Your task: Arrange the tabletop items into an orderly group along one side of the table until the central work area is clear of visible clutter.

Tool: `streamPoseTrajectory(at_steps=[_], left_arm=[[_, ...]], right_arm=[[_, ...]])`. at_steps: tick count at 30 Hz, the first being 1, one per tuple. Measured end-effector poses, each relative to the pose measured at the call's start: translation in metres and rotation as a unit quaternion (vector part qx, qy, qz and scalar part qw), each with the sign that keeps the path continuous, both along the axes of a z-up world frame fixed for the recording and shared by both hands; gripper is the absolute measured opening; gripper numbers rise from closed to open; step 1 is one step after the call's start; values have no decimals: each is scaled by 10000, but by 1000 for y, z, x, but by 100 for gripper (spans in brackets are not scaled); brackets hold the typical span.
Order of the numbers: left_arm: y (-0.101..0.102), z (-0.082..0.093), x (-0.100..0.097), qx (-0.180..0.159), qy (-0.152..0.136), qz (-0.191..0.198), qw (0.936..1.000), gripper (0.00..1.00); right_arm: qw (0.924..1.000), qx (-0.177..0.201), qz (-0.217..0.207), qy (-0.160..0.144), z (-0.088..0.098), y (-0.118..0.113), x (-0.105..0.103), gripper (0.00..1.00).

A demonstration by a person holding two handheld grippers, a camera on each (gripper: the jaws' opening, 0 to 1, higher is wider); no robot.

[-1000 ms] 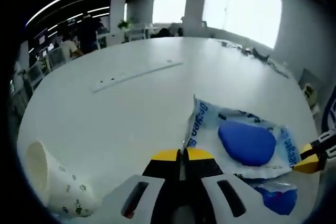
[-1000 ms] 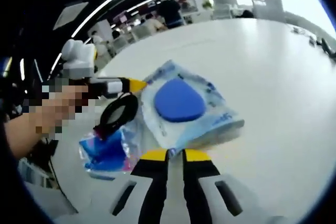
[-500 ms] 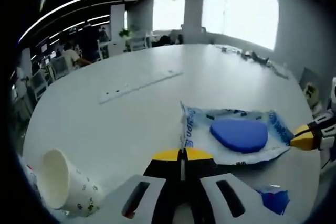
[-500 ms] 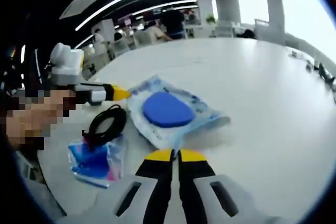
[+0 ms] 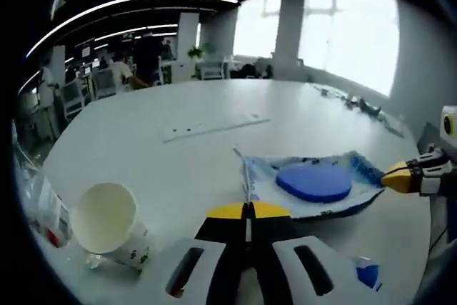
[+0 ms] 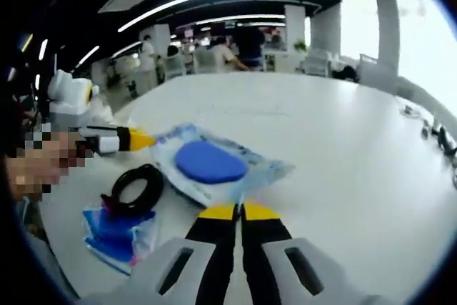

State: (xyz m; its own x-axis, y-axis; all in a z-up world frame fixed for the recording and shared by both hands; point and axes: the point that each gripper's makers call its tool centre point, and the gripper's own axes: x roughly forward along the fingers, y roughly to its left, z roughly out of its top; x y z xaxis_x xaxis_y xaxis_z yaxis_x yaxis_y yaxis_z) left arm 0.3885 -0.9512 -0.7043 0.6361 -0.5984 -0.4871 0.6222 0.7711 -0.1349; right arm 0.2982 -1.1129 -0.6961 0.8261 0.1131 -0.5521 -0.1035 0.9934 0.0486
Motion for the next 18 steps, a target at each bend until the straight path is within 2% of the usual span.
streamPoseTrajectory(at_steps=[4,12,18], left_arm=[[6,-1,0,-6,-46,121,9999,0],[19,13,6,-356,-245,598,9973,0],[27,10,6,-444,-210,804,9956,0]], right_arm=[[10000,22,50,-46,4,1,12,0],[9994,-152,276,-157,11,7,31,0],[9984,-303,443,-155,11,9,46,0]])
